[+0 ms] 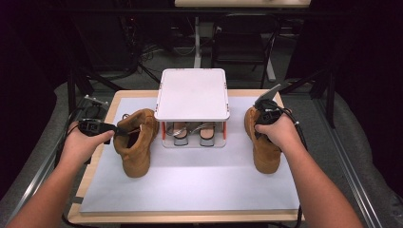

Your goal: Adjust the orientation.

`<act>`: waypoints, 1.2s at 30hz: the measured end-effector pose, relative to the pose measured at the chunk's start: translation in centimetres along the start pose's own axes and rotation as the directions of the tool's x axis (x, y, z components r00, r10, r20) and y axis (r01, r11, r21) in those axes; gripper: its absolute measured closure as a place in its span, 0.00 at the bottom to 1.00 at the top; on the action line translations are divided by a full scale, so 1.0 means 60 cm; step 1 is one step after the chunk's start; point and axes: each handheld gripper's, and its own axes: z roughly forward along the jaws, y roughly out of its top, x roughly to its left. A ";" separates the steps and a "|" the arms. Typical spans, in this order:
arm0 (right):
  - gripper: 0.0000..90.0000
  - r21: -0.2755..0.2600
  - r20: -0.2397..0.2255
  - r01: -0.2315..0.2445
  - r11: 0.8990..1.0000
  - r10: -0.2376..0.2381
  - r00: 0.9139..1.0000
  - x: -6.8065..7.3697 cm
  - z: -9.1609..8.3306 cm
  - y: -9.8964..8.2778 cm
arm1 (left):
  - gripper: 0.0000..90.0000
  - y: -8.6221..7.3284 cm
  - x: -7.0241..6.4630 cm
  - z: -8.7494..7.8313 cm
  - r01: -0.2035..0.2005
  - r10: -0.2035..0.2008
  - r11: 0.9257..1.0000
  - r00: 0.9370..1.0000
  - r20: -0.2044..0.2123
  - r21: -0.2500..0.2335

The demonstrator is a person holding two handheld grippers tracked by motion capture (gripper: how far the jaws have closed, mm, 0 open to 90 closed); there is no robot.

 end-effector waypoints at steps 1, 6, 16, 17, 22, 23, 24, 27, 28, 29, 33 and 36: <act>0.85 0.000 0.000 0.000 1.000 0.000 1.000 0.000 0.000 0.000 | 0.61 0.000 0.000 0.000 0.000 0.000 1.000 1.000 0.000 0.000; 0.88 -0.026 -0.020 0.004 1.000 -0.004 1.000 0.019 -0.002 0.001 | 0.61 0.001 0.001 0.000 0.006 -0.006 1.000 1.000 0.007 0.001; 0.88 -0.008 -0.006 0.113 0.994 -0.113 0.994 0.072 0.004 -0.005 | 0.61 -0.001 0.002 -0.001 -0.001 0.001 1.000 1.000 0.007 -0.001; 0.88 0.010 -0.008 0.134 0.991 -0.134 0.991 0.071 0.002 -0.005 | 0.61 -0.001 0.002 -0.001 0.001 -0.001 1.000 1.000 0.008 0.000; 0.88 0.011 -0.010 0.165 0.986 -0.165 0.986 0.083 0.002 -0.015 | 0.61 0.000 0.001 -0.001 0.002 -0.002 1.000 1.000 0.007 -0.001; 0.88 0.011 -0.010 0.165 0.986 -0.165 0.986 0.083 0.002 -0.015 | 0.61 0.000 0.001 0.000 0.001 -0.001 1.000 1.000 0.005 -0.001; 0.88 0.015 -0.009 0.174 0.985 -0.174 0.985 0.084 0.002 -0.018 | 0.61 0.000 0.000 0.000 0.002 -0.002 1.000 1.000 0.003 0.000; 0.88 0.006 -0.021 0.174 0.985 -0.174 0.984 0.083 0.002 -0.024 | 0.61 0.000 0.000 0.000 0.002 -0.002 1.000 1.000 0.002 0.000; 0.89 0.012 -0.024 0.183 0.983 -0.183 0.983 0.082 0.001 -0.026 | 0.61 0.000 -0.001 0.000 0.001 -0.001 1.000 1.000 0.002 0.001; 0.89 0.012 -0.024 0.183 0.983 -0.183 0.983 0.082 0.001 -0.026 | 0.61 0.000 -0.001 0.000 0.001 -0.001 1.000 1.000 0.002 0.001; 0.88 0.007 -0.028 0.187 0.982 -0.187 0.982 0.080 0.000 -0.032 | 0.61 0.000 -0.001 0.000 -0.001 0.001 1.000 1.000 0.003 0.003; 0.86 0.004 -0.043 0.180 0.984 -0.179 0.983 0.078 0.001 -0.033 | 0.61 -0.001 -0.001 0.001 -0.003 0.003 1.000 1.000 0.003 0.003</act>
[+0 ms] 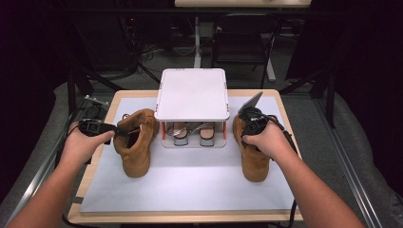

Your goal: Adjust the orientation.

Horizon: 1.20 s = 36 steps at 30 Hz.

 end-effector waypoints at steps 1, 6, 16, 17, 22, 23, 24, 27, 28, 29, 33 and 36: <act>0.86 0.000 0.000 0.000 1.000 0.000 1.000 0.000 0.000 0.000 | 0.61 0.000 0.000 0.000 -0.001 0.001 1.000 1.000 0.000 0.001; 0.74 -0.002 -0.003 -0.028 1.000 0.028 1.000 -0.001 -0.002 -0.003 | 0.61 0.000 0.000 0.000 0.000 0.000 1.000 1.000 -0.001 0.003; 0.64 -0.033 -0.003 -0.023 0.999 0.023 1.000 0.004 -0.038 -0.010 | 0.60 0.004 0.000 -0.005 0.002 -0.001 1.000 1.000 -0.026 0.022; 0.64 -0.031 -0.001 -0.024 0.999 0.024 1.000 0.005 -0.042 -0.011 | 0.60 0.004 0.002 -0.007 0.004 -0.004 1.000 1.000 -0.025 0.027; 0.63 -0.050 0.002 -0.027 0.998 0.027 1.000 0.000 -0.062 -0.014 | 0.60 0.005 0.003 -0.008 0.014 -0.013 0.999 1.000 -0.025 0.030; 0.62 -0.057 0.001 -0.031 0.998 0.031 1.000 -0.001 -0.063 -0.015 | 0.60 0.005 0.003 -0.008 0.013 -0.012 0.999 1.000 -0.026 0.031; 0.62 -0.057 0.001 -0.031 0.998 0.031 1.000 -0.001 -0.063 -0.015 | 0.60 0.005 0.004 -0.009 0.012 -0.011 0.999 1.000 -0.028 0.031; 0.61 -0.065 0.008 -0.032 0.997 0.033 0.999 -0.006 -0.070 -0.018 | 0.60 0.005 0.005 -0.009 0.010 -0.009 0.999 1.000 -0.029 0.041; 0.60 -0.063 0.008 -0.035 0.997 0.035 0.999 -0.008 -0.073 -0.019 | 0.60 0.006 0.005 -0.009 0.013 -0.012 0.999 0.999 -0.030 0.042; 0.59 -0.065 0.010 -0.039 0.997 0.039 0.999 -0.013 -0.079 -0.021 | 0.60 0.007 0.004 -0.010 0.013 -0.011 0.999 0.999 -0.033 0.047; 0.58 -0.083 0.013 -0.058 0.995 0.059 0.998 -0.022 -0.086 -0.024 | 0.60 0.009 0.003 -0.010 0.006 -0.004 0.998 0.999 -0.039 0.054; 0.58 -0.082 0.026 -0.066 0.994 0.068 0.997 -0.031 -0.090 -0.025 | 0.60 0.010 0.002 -0.010 0.007 -0.004 0.998 0.999 -0.042 0.060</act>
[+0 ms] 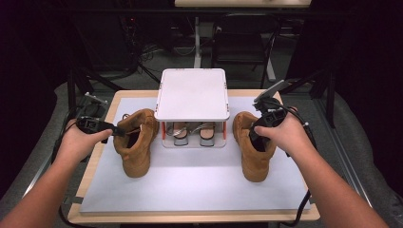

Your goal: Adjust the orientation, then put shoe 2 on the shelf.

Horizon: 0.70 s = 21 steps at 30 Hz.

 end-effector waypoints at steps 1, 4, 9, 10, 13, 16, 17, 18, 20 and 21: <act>0.58 0.000 0.000 0.000 1.000 0.000 1.000 0.000 0.000 0.000 | 0.59 0.000 0.000 0.000 0.000 0.000 1.000 1.000 0.000 0.000; 0.58 -0.008 0.021 -0.017 1.000 0.017 1.000 -0.011 -0.002 0.000 | 0.59 0.001 0.000 0.000 0.000 0.000 1.000 1.000 -0.002 0.002; 0.56 -0.010 0.071 -0.029 1.000 0.030 0.997 -0.026 0.000 -0.002 | 0.57 0.004 0.005 -0.001 0.007 -0.007 1.000 1.000 -0.013 0.014; 0.55 -0.011 0.080 -0.040 0.999 0.041 0.996 -0.030 0.002 -0.002 | 0.57 0.005 0.006 0.000 0.013 -0.013 1.000 1.000 -0.014 0.015; 0.55 -0.009 0.090 -0.048 0.999 0.048 0.995 -0.035 0.003 -0.002 | 0.56 0.004 0.008 0.006 0.020 -0.020 0.999 1.000 -0.023 0.036; 0.55 -0.006 0.094 -0.059 0.998 0.059 0.994 -0.042 0.008 -0.002 | 0.57 0.004 0.009 0.015 0.022 -0.020 0.998 0.999 -0.027 0.054; 0.55 -0.006 0.094 -0.059 0.998 0.059 0.994 -0.042 0.008 -0.002 | 0.57 0.004 0.010 0.018 0.025 -0.023 0.998 0.999 -0.030 0.060; 0.55 0.003 0.095 -0.067 0.998 0.066 0.993 -0.047 0.011 -0.002 | 0.57 0.004 0.010 0.022 0.028 -0.026 0.998 0.999 -0.032 0.062; 0.55 0.000 0.097 -0.074 0.997 0.073 0.993 -0.049 0.014 -0.003 | 0.57 0.006 0.011 0.029 0.029 -0.026 0.996 0.999 -0.039 0.082; 0.55 0.012 0.097 -0.071 0.997 0.069 0.993 -0.052 0.015 -0.004 | 0.58 0.006 0.010 0.032 0.031 -0.027 0.996 0.999 -0.044 0.086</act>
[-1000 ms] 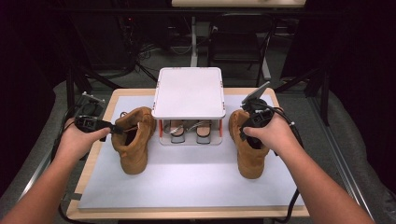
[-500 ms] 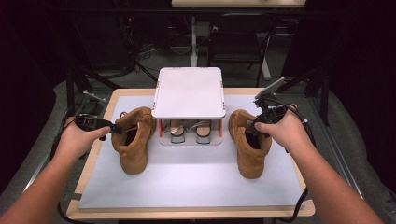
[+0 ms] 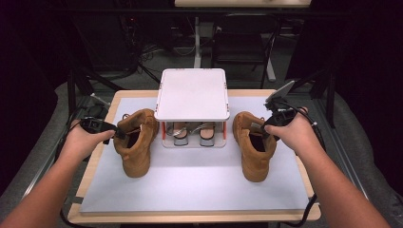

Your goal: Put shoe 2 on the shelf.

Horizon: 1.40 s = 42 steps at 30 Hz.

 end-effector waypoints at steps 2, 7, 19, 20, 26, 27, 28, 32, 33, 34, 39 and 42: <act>0.54 -0.003 0.000 -0.010 1.000 0.010 1.000 -0.003 0.005 -0.001 | 0.59 0.002 -0.002 0.006 0.002 -0.001 1.000 1.000 -0.007 0.014; 0.54 0.003 -0.010 -0.026 1.000 0.026 1.000 -0.010 0.017 -0.004 | 0.60 0.006 -0.009 0.018 0.006 -0.005 0.999 0.999 -0.048 0.035; 0.53 0.006 -0.016 -0.049 0.999 0.049 0.999 -0.010 0.028 -0.002 | 0.65 0.018 0.000 0.047 0.067 -0.057 0.989 0.995 -0.080 0.135; 0.53 0.006 -0.016 -0.049 0.999 0.049 0.999 -0.010 0.028 -0.002 | 0.65 0.019 0.001 0.047 0.070 -0.059 0.988 0.995 -0.081 0.139; 0.53 0.023 -0.014 -0.039 0.999 0.039 0.999 -0.016 0.030 -0.001 | 0.68 0.023 0.004 0.053 0.088 -0.078 0.982 0.995 -0.068 0.164; 0.53 0.019 -0.017 -0.049 0.999 0.050 0.999 -0.018 0.032 -0.001 | 0.71 0.023 0.003 0.055 0.085 -0.075 0.982 0.995 -0.066 0.168; 0.53 0.019 -0.017 -0.049 0.999 0.050 0.999 -0.018 0.032 -0.001 | 0.72 0.023 0.003 0.055 0.085 -0.075 0.982 0.995 -0.066 0.168; 0.53 0.038 -0.022 -0.062 0.997 0.063 0.998 -0.023 0.036 0.001 | 0.74 0.024 0.000 0.060 0.074 -0.062 0.980 0.996 -0.068 0.182; 0.53 0.047 -0.024 -0.059 0.997 0.060 0.998 -0.024 0.037 0.003 | 0.74 0.024 0.000 0.060 0.071 -0.059 0.980 0.996 -0.070 0.187; 0.54 0.048 -0.027 -0.067 0.997 0.068 0.997 -0.024 0.039 0.003 | 0.74 0.024 0.000 0.060 0.067 -0.054 0.979 0.996 -0.070 0.190; 0.56 0.075 -0.016 -0.069 0.995 0.070 0.997 -0.021 0.061 0.008 | 0.77 0.025 0.001 0.062 0.078 -0.067 0.978 0.996 -0.064 0.193; 0.57 0.087 -0.013 -0.071 0.994 0.072 0.997 -0.021 0.070 0.009 | 0.78 0.025 0.003 0.062 0.087 -0.077 0.978 0.995 -0.059 0.192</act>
